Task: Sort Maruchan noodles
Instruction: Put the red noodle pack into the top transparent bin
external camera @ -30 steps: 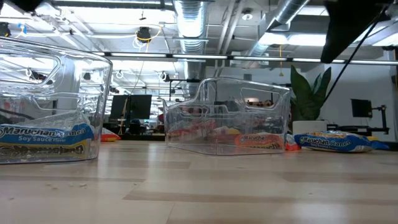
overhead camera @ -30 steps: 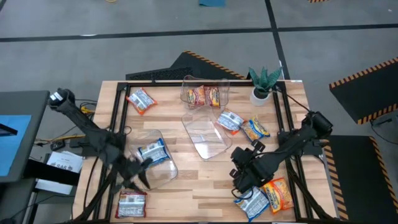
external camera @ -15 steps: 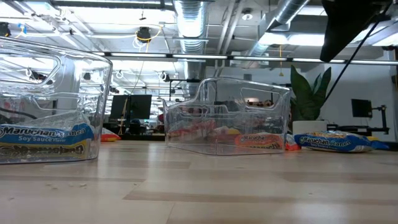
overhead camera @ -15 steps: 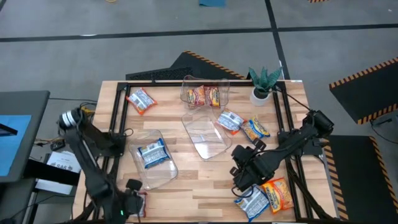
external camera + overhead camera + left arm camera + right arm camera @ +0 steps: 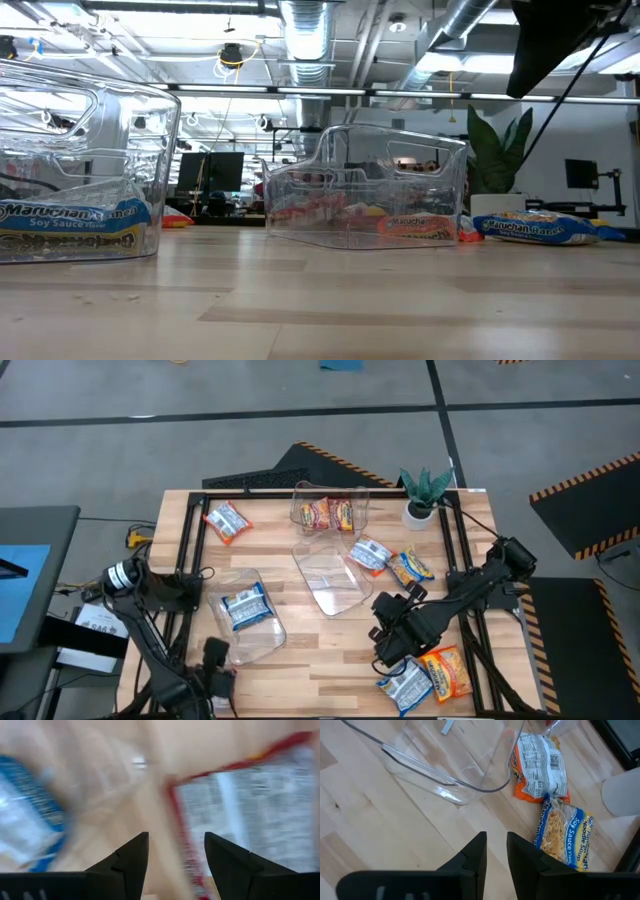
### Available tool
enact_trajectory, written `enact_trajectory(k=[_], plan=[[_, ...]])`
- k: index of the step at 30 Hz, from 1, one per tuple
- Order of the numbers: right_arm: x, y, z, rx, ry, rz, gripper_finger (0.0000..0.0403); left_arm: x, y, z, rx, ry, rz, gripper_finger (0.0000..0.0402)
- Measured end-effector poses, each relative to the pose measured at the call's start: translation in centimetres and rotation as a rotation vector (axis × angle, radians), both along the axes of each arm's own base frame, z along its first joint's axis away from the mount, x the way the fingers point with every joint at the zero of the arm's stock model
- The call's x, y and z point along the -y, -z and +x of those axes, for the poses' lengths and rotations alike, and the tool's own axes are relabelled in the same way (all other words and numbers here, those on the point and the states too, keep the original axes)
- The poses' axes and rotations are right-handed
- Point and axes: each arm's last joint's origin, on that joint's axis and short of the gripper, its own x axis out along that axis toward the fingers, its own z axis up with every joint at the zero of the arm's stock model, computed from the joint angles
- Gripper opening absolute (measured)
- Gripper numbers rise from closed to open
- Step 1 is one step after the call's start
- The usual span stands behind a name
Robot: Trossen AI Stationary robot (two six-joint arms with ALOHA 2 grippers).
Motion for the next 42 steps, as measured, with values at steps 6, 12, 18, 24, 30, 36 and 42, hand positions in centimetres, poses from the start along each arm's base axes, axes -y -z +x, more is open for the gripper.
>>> enact_trajectory(k=[6, 12, 18, 24, 30, 36, 42], plan=[[0.0, 0.0, 0.0, 0.002, 0.0, 0.001, 0.0099, 0.4, 0.6, -1.2, 0.057, 0.033, -0.002, 0.0181], [0.0, 0.0, 0.1, 0.007, 0.0, 0.004, 0.0099, -0.2, 2.3, -2.1, -0.012, -0.015, -0.019, 0.0181], [-0.1, 0.0, 0.2, 0.019, 0.002, 0.011, 0.0099, -0.7, 1.9, -2.4, -0.01, -0.029, -0.103, 0.0181], [-0.1, 0.0, 0.2, 0.025, 0.002, 0.009, 0.0099, -2.6, 1.3, -2.5, 0.038, -0.065, -0.224, 0.0181], [-0.1, 0.0, 0.3, 0.029, 0.002, 0.011, 0.0099, -5.2, 2.1, -2.2, 0.029, -0.152, -0.374, 0.0181], [-0.1, 0.0, 0.3, 0.03, 0.001, 0.011, 0.0099, -6.7, 3.0, -2.4, 0.001, -0.205, -0.455, 0.0181], [-0.1, 0.1, 0.3, 0.034, 0.001, 0.013, 0.0099, -6.9, 3.1, -2.1, -0.023, -0.222, -0.493, 0.0181]])
